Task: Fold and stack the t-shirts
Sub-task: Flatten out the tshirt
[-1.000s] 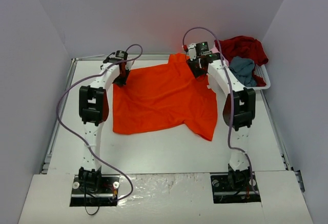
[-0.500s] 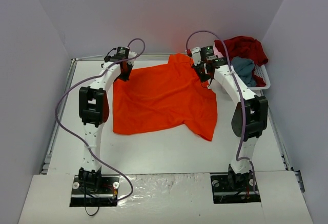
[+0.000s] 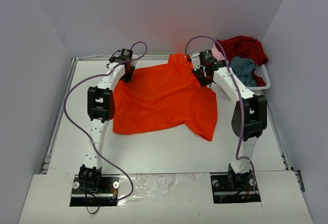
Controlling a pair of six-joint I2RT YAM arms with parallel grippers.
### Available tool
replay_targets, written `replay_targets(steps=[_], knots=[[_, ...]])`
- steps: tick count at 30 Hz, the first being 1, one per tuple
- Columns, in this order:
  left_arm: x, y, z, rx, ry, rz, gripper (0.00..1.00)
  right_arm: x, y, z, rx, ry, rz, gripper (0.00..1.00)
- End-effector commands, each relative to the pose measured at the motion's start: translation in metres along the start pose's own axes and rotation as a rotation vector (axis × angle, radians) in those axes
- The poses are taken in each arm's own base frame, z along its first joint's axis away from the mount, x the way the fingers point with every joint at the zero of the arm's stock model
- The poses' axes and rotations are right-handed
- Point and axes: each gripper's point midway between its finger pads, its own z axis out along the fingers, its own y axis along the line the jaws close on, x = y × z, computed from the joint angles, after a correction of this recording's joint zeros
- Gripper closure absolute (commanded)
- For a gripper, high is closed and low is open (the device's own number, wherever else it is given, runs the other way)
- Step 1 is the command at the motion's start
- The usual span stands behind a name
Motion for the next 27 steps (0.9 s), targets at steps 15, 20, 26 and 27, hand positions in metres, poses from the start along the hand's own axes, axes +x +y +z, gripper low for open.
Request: replay_targets(steps=[15, 20, 26, 27], knots=[[0.036, 0.003, -0.006, -0.021, 0.195, 0.007, 0.98, 0.022, 0.0, 0.016, 0.007, 0.078, -0.013, 1.0], [0.022, 0.017, 0.009, -0.1, 0.137, 0.028, 0.98, 0.028, 0.002, 0.016, 0.008, 0.093, -0.009, 1.0], [-0.009, 0.04, 0.019, -0.218, 0.016, 0.065, 0.89, 0.032, 0.002, 0.015, 0.01, 0.102, -0.005, 1.0], [-0.013, 0.043, 0.02, -0.235, 0.0, 0.066, 0.89, 0.032, 0.003, 0.015, 0.009, 0.103, -0.007, 1.0]])
